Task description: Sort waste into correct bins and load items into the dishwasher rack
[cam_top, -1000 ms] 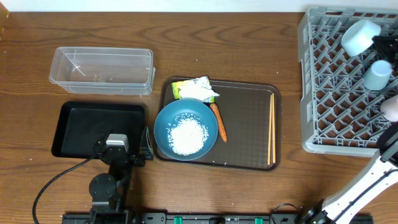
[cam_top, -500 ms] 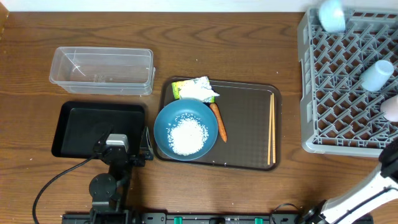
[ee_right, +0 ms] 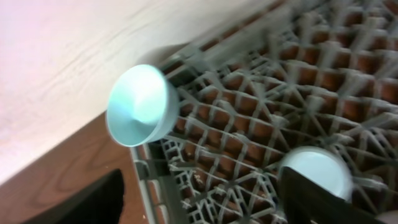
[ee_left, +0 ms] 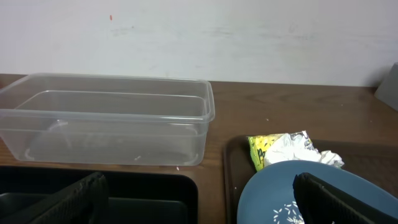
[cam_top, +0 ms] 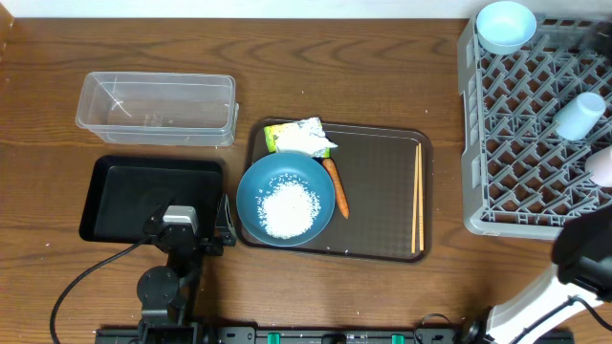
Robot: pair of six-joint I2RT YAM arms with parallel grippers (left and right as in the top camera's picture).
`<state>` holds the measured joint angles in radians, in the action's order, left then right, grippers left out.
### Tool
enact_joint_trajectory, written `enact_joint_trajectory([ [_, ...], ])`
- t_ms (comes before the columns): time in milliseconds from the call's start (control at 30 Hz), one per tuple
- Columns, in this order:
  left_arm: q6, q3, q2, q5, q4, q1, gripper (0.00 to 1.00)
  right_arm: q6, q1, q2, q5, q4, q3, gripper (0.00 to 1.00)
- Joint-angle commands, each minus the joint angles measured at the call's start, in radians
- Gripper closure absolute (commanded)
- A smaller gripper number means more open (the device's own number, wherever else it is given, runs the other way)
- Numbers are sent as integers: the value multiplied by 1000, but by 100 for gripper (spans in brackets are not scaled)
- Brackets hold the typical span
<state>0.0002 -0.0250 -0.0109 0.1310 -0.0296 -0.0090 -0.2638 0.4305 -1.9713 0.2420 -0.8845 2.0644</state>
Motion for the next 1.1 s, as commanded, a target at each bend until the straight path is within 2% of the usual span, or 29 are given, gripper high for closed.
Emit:
enact_joint_trajectory([
  [0,3,21,6,14,-26,-3,2,67,-123,-29,-203,29,2,16],
  [100,3,21,6,14,-26,-3,2,135,-227,-84,-272,89,2,14],
  [300,3,21,6,14,-26,-3,2,251,-369,-214,-494,204,2,1],
  [500,3,21,6,14,-26,-3,2,311,-410,-300,-657,280,2,1],
  [733,3,21,6,14,-26,-3,2,375,-404,-348,-653,304,2,7],
  [933,3,21,6,14,-26,-3,2,400,-392,-373,-599,307,2,30],
  [1067,3,21,6,14,-26,-3,2,400,-381,-384,-574,304,2,29],
])
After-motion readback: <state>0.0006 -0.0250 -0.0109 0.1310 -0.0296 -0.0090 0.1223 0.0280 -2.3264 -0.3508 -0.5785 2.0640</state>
